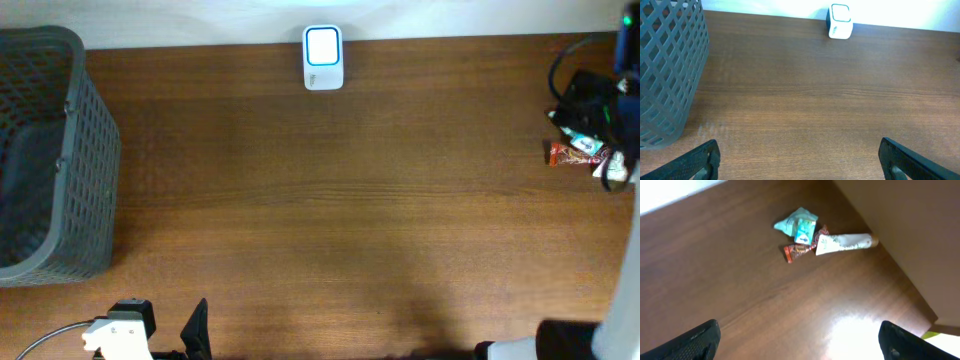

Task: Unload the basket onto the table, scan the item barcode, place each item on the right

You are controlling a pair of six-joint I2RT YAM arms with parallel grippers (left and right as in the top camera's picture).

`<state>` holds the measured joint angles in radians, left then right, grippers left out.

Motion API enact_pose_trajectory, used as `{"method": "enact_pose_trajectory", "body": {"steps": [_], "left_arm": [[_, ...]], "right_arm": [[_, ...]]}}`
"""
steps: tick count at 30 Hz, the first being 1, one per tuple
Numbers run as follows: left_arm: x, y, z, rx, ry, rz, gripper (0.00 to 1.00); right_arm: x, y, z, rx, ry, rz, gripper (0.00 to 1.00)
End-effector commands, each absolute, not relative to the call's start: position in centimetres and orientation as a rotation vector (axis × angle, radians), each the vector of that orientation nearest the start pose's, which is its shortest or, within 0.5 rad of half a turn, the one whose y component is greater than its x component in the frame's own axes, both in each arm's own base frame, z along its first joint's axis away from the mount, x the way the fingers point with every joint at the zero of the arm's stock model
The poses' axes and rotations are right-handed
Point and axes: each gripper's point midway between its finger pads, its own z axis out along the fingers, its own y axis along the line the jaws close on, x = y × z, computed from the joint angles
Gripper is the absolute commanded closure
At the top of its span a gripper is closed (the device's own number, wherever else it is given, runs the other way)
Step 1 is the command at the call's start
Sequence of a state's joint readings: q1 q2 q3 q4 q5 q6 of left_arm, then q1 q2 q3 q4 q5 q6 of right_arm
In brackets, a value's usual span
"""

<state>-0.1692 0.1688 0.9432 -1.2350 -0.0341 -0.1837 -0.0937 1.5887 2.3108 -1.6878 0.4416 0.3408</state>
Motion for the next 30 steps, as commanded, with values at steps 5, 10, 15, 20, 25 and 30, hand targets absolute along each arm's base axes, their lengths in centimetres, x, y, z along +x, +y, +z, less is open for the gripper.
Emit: {"method": "enact_pose_trajectory", "body": {"steps": [5,10,15,20,25,30], "left_arm": [[11.2,-1.2,26.3,-0.046,2.028,-0.182,0.01],[11.2,-1.2,26.3,-0.046,2.028,-0.182,0.01],[11.2,-1.2,26.3,-0.046,2.028,-0.182,0.01],[11.2,-1.2,26.3,-0.046,2.028,-0.182,0.01],[11.2,-1.2,26.3,-0.046,2.028,-0.182,0.01],[11.2,-1.2,26.3,-0.046,2.028,-0.182,0.01]], "right_arm": [[20.5,-6.7,37.7,0.652,2.331,-0.306,0.01],[16.7,-2.8,35.4,0.55,2.337,-0.008,0.01],[15.0,-2.7,35.6,0.545,2.291,0.006,0.01],[14.9,-2.7,35.7,0.544,2.288,0.006,0.01],[14.9,-2.7,35.7,0.544,2.288,0.006,0.01],[14.3,-1.7,34.8,0.523,2.346,0.068,0.01]]}}
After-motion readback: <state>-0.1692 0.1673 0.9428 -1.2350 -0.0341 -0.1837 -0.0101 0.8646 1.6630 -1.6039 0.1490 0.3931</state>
